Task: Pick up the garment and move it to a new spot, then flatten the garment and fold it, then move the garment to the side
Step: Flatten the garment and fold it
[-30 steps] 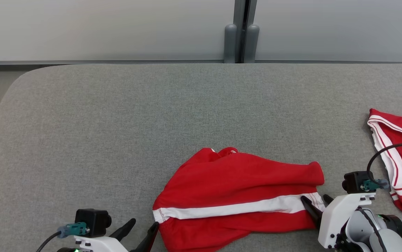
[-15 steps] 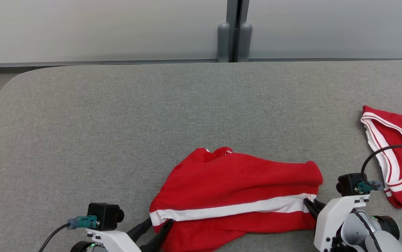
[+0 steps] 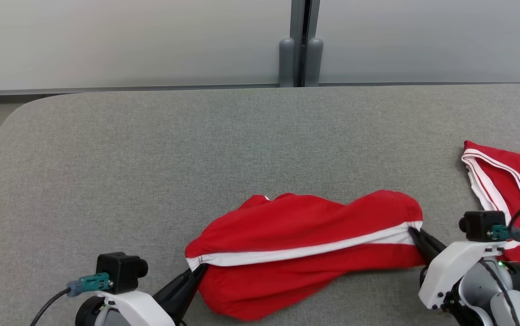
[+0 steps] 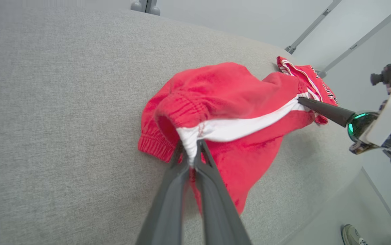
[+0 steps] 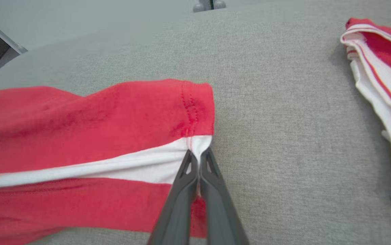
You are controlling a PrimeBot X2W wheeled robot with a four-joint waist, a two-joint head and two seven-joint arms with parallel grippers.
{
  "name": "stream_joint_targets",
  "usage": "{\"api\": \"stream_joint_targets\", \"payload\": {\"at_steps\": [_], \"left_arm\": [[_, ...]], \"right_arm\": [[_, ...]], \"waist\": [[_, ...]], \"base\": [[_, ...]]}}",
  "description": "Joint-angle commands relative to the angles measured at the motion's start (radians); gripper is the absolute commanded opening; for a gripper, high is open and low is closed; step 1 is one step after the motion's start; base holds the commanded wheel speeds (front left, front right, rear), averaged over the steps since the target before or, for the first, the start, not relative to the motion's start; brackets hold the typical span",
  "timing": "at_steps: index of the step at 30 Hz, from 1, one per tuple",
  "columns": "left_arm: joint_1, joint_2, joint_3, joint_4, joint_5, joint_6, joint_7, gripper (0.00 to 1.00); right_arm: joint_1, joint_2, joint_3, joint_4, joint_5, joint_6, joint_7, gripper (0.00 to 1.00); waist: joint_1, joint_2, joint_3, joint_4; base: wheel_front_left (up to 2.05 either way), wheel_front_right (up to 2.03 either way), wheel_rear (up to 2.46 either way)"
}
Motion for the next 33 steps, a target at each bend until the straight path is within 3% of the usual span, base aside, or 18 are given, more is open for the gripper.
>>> {"api": "stream_joint_targets", "payload": {"at_steps": [1, 8, 15, 23, 29, 33], "left_arm": [[-0.004, 0.011, 0.01, -0.015, 0.012, 0.004, -0.01, 0.0], [-0.13, 0.071, 0.033, -0.075, 0.028, -0.032, 0.048, 0.0], [-0.374, 0.114, 0.075, -0.004, 0.03, -0.098, 0.103, 0.0], [-0.817, 0.128, 0.037, 0.253, 0.069, -0.16, 0.189, 0.0], [-1.144, 0.124, -0.035, 0.426, 0.057, -0.171, 0.163, 0.0], [-1.332, 0.151, -0.101, 0.51, 0.026, -0.171, 0.104, 0.0]], "right_arm": [[0.011, -0.002, -0.009, -0.031, 0.016, 0.0, -0.007, 0.0], [-0.021, -0.035, -0.031, -0.244, 0.121, 0.0, 0.045, 0.0], [-0.184, -0.078, -0.037, -0.296, 0.189, 0.0, 0.038, 0.0], [-0.622, -0.147, 0.083, -0.113, 0.318, 0.0, -0.026, 0.0], [-0.948, -0.186, 0.163, 0.066, 0.381, 0.0, -0.127, 0.0], [-1.135, -0.2, 0.218, 0.158, 0.412, 0.0, -0.187, 0.0]], "waist": [[0.0, 0.0, -0.003, 0.0], [0.0, 0.0, 0.02, -0.011], [0.0, 0.0, 0.093, -0.025], [0.0, 0.0, 0.265, -0.058], [0.0, 0.0, 0.373, -0.069], [0.0, 0.0, 0.436, -0.08]], "base": [[0.0, 0.0, 0.0], [0.0, 0.0, 0.0], [0.0, 0.0, 0.0], [0.0, 0.0, 0.0], [0.0, 0.0, 0.0], [0.0, 0.0, 0.0]]}}
